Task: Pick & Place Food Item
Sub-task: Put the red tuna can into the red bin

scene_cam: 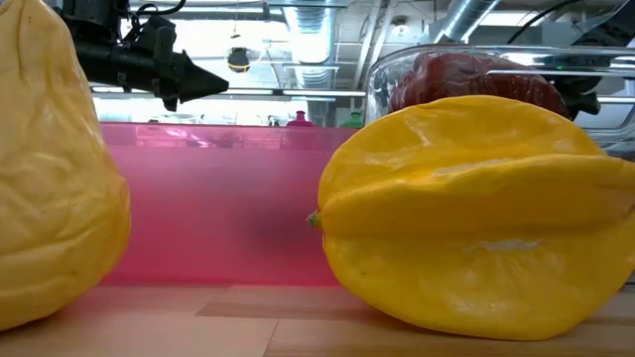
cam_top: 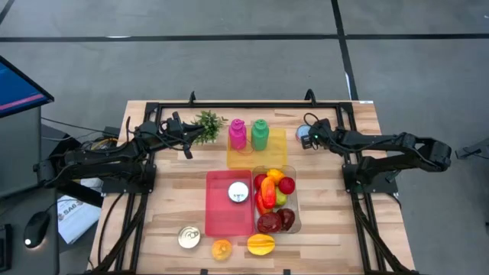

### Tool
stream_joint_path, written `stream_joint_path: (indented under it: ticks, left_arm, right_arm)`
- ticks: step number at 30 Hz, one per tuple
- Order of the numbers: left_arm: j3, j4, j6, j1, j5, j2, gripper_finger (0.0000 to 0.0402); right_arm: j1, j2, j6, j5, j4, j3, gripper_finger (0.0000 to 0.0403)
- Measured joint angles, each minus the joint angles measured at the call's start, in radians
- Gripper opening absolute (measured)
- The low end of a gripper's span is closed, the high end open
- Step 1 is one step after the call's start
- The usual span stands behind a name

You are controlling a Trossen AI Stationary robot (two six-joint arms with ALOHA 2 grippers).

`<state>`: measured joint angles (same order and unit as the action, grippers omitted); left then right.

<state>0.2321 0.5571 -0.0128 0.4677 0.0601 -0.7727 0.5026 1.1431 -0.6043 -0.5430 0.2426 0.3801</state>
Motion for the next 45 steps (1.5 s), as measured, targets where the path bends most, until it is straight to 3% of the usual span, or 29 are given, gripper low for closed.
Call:
stream_joint_path:
  ticks: [13,28,32,45]
  left_arm:
    - [0.000,0.000,0.000,0.000,0.000,0.000,0.0034]
    - [0.000,0.000,0.000,0.000,0.000,0.000,0.0034]
    - [0.000,0.000,0.000,0.000,0.000,0.000,0.0034]
    - [0.000,0.000,0.000,0.000,0.000,0.000,0.0034]
  right_arm:
    - [0.000,0.072,-0.014,0.009,-0.002,0.005,0.0000]
    - [0.000,0.074,-0.034,0.011,0.038,0.003,0.0000]
    - [-0.002,0.081,-0.052,0.064,0.113,-0.012,0.0000]
    - [-0.003,0.077,-0.070,0.049,0.102,-0.002,0.0000]
